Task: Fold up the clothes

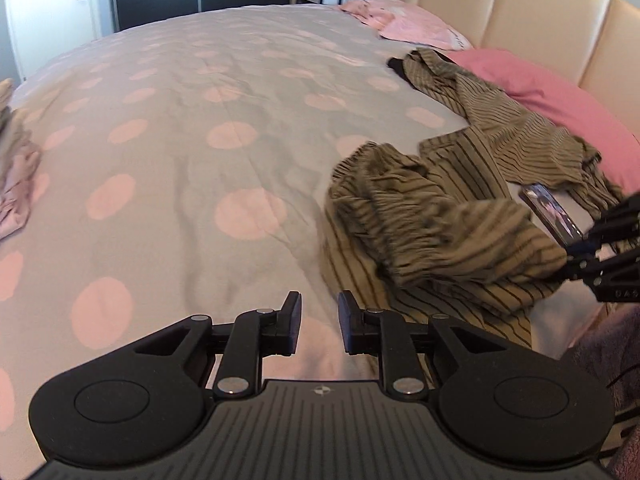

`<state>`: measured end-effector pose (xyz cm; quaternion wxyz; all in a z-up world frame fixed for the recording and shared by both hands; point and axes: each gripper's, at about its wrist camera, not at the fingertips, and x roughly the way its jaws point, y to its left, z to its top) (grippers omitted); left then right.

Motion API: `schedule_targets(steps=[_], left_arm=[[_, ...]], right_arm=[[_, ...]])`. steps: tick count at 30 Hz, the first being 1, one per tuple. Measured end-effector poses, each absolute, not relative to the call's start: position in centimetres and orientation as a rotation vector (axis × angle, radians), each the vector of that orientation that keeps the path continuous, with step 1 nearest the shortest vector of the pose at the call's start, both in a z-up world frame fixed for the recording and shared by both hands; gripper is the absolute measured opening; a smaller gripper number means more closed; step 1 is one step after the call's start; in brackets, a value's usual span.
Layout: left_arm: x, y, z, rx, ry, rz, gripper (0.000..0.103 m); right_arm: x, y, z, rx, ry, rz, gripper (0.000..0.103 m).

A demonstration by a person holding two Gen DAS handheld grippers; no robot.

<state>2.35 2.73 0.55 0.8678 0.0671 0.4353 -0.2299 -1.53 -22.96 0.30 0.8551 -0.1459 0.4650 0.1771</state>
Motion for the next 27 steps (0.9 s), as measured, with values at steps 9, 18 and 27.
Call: schedule_targets(steps=[9,18,27], left_arm=[[3.1,1.4,0.0,0.176,0.92,-0.543,0.018],[4.1,2.5,-0.1,0.183,0.941,-0.509,0.022],[5.3,4.4,-0.6,0.144,0.957,-0.487,0.037]], right_arm=[[-3.1,-16.8,5.0,-0.543,0.704,0.504,0.036],[-2.7,-9.3,2.6,-0.795,0.667,0.665,0.034],[-2.0,-5.5,-3.8,-1.247,0.557,0.649,0.042]])
